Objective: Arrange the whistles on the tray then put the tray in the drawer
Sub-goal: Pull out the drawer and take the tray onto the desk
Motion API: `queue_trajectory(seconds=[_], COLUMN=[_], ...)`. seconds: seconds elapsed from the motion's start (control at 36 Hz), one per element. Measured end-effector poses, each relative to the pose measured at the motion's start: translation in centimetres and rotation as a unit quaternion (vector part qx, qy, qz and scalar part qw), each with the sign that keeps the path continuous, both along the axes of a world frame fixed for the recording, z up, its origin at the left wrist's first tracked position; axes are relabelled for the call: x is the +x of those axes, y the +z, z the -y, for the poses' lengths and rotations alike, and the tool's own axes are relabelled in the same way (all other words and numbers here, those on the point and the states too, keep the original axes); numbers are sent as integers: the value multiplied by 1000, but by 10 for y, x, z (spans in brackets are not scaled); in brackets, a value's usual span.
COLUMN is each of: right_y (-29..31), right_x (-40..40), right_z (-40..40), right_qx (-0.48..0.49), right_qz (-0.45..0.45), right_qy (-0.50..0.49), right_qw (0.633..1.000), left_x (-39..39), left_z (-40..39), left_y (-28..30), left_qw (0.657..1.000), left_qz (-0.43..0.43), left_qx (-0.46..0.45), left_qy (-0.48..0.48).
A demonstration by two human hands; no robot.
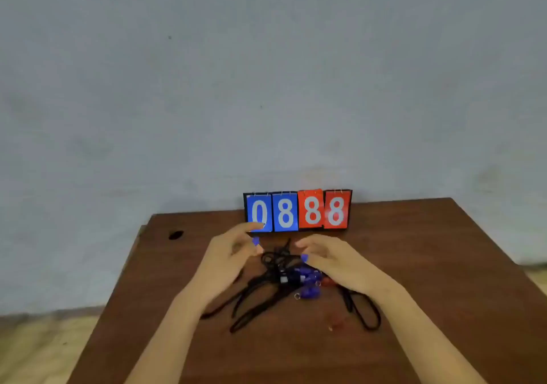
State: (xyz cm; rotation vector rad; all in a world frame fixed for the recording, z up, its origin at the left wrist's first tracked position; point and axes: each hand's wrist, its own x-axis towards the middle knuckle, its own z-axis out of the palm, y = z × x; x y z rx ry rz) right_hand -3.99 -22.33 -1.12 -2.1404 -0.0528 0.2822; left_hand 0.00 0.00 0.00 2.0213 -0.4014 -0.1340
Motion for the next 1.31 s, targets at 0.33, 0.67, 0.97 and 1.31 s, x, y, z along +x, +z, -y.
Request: queue_trajectory(seconds=[0.33,0.67,0.97,1.31], right_y=[-280,-311,-366,-447], right_x=[-105,-129,-198,-215], right_z=[-3,-16,-31,-65], right_qx=[-303,-398,-393,-354], right_qz=[-89,129,311,298], right_qy=[26,-44,-141,-74], right_qw=[948,907,854,883], left_x=[-76,-180,-196,-211], left_z=[-28,-32,-36,-53], left_y=[-261,-369,-391,-483], left_qw=[961,900,904,863], left_qz=[-20,292,322,351], left_qx=[268,272,233,348], left_qy=[-62,176,157,104])
